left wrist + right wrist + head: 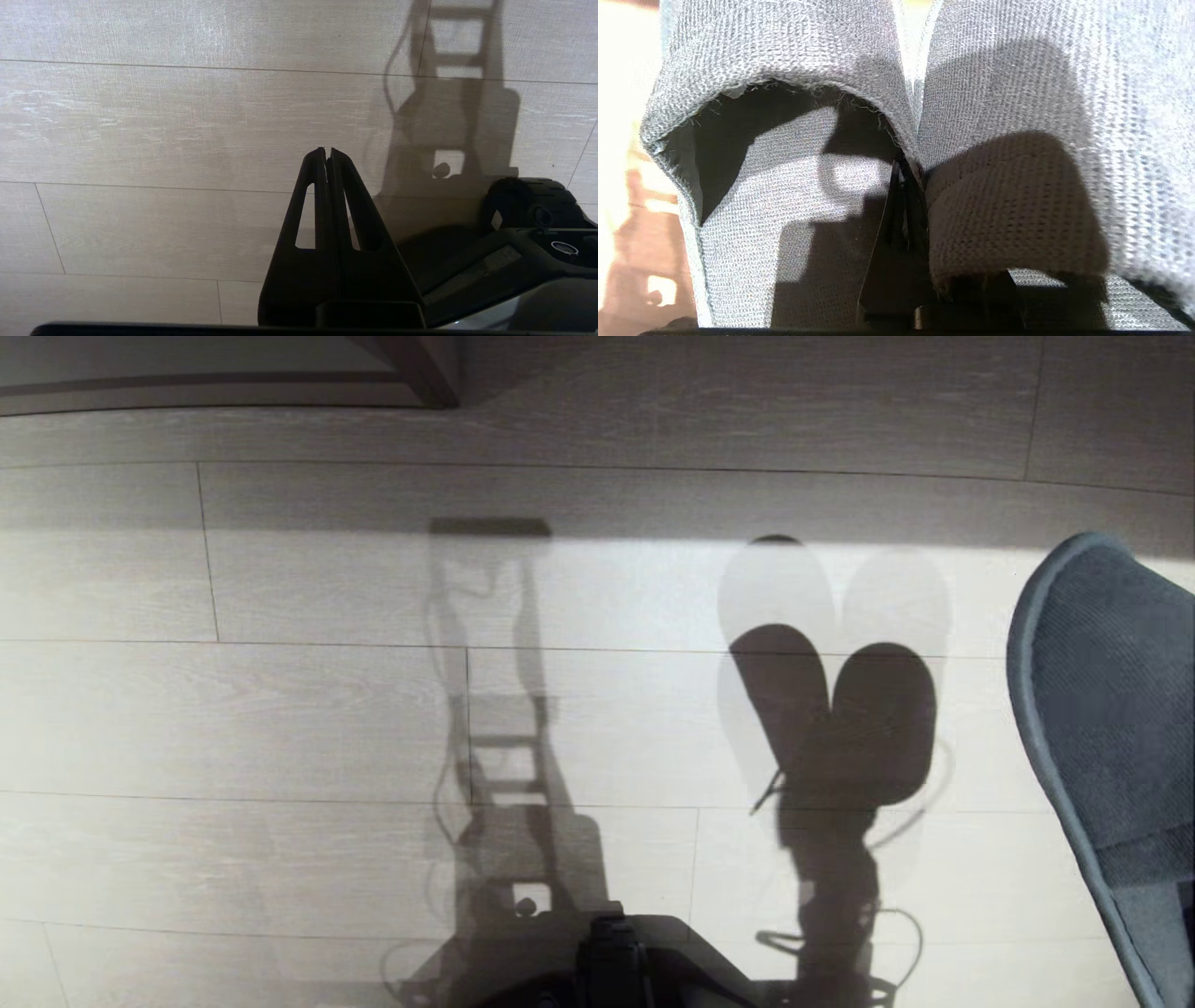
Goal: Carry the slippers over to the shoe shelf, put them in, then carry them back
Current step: Place the slippers into the shoe cabinet
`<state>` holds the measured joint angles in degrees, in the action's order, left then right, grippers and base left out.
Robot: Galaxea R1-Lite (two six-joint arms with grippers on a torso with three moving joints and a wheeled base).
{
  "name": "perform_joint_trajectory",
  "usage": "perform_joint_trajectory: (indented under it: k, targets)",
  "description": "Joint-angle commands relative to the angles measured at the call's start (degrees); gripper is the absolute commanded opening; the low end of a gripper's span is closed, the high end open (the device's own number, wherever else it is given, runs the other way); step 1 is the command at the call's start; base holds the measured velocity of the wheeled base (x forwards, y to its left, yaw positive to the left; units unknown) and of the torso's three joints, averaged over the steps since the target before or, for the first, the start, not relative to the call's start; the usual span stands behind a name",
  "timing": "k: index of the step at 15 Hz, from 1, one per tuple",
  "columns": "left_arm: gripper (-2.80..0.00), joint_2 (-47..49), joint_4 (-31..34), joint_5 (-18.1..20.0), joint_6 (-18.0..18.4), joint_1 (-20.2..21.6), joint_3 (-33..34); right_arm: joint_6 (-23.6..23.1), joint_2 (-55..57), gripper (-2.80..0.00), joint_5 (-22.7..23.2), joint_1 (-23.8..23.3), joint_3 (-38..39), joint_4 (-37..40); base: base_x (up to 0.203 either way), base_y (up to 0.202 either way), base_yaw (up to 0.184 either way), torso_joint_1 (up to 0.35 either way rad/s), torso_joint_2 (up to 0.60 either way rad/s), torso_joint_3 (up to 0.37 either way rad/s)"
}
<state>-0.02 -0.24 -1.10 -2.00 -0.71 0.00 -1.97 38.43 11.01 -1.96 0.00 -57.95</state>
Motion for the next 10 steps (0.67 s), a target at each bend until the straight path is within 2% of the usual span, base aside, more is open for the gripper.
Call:
perform_joint_trajectory:
  k: [1, 4, 6, 8, 10]
  targets:
    - [-2.80, 0.02, -0.02, -0.04, -0.02, 0.00, 0.00, -0.02, -11.04, -2.80, 0.05, 0.52, 2.28, 4.44, 0.000, 0.000, 0.000, 0.000, 0.00, 0.000]
    - [-2.80, 0.02, -0.02, -0.04, -0.02, 0.00, 0.00, 0.18, -26.16, -2.80, -0.14, 0.70, 2.29, 20.30, 0.000, 0.000, 0.000, 0.000, 0.00, 0.000]
    - [-2.80, 0.02, -0.02, -0.04, -0.02, 0.00, 0.00, 0.41, -36.91, -2.80, -0.20, 0.76, 2.29, 36.31, 0.000, 0.000, 0.000, 0.000, 0.00, 0.000]
    - [-2.80, 0.02, -0.02, -0.04, -0.02, 0.00, 0.00, 0.65, -40.73, -2.80, -0.34, 0.78, 2.29, 50.95, 0.000, 0.000, 0.000, 0.000, 0.00, 0.000]
    - [-2.80, 0.02, -0.02, -0.04, -0.02, 0.00, 0.00, 0.50, -40.73, -2.80, -1.24, 0.73, 2.29, 56.39, 0.000, 0.000, 0.000, 0.000, 0.00, 0.000]
